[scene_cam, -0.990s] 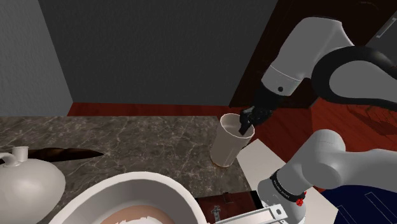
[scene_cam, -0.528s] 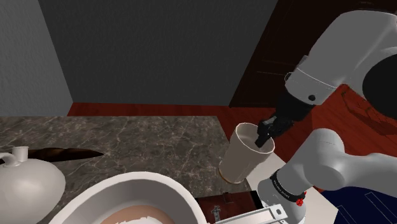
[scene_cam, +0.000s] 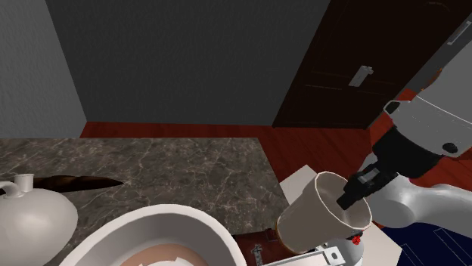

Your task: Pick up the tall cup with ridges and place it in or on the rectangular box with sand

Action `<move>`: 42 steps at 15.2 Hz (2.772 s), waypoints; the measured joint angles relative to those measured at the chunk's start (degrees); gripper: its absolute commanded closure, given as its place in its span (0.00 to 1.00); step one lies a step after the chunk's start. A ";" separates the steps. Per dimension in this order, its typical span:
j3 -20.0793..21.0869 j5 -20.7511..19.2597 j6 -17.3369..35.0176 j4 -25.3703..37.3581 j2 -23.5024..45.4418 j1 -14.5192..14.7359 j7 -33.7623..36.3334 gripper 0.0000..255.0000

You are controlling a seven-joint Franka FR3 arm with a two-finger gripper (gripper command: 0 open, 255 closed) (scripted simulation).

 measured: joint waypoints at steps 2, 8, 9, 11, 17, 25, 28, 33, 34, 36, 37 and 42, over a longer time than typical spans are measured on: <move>0.76 0.84 -0.70 0.72 -0.36 0.37 1.19 1.00; 2.98 3.13 1.19 -3.79 -3.17 1.80 1.46 1.00; 3.36 3.47 1.65 -4.55 -3.45 1.95 1.35 1.00; 4.20 4.25 2.37 -6.04 -4.23 2.42 1.36 1.00; 7.09 7.01 4.88 -10.79 -6.39 4.02 1.20 1.00; 11.91 11.61 8.46 -17.28 -9.01 6.85 1.11 1.00; 12.58 12.24 8.92 -17.82 -9.04 7.11 1.12 1.00; 12.67 12.34 9.00 -17.90 -9.04 7.19 1.15 0.00; 12.67 12.36 8.99 -17.90 -9.04 7.20 1.15 0.00; 12.67 12.37 8.99 -17.90 -9.04 7.21 1.14 0.00; 12.67 12.37 8.98 -17.90 -9.04 7.21 1.14 0.00; 7.85 7.91 5.52 -13.05 -7.74 5.18 1.19 0.00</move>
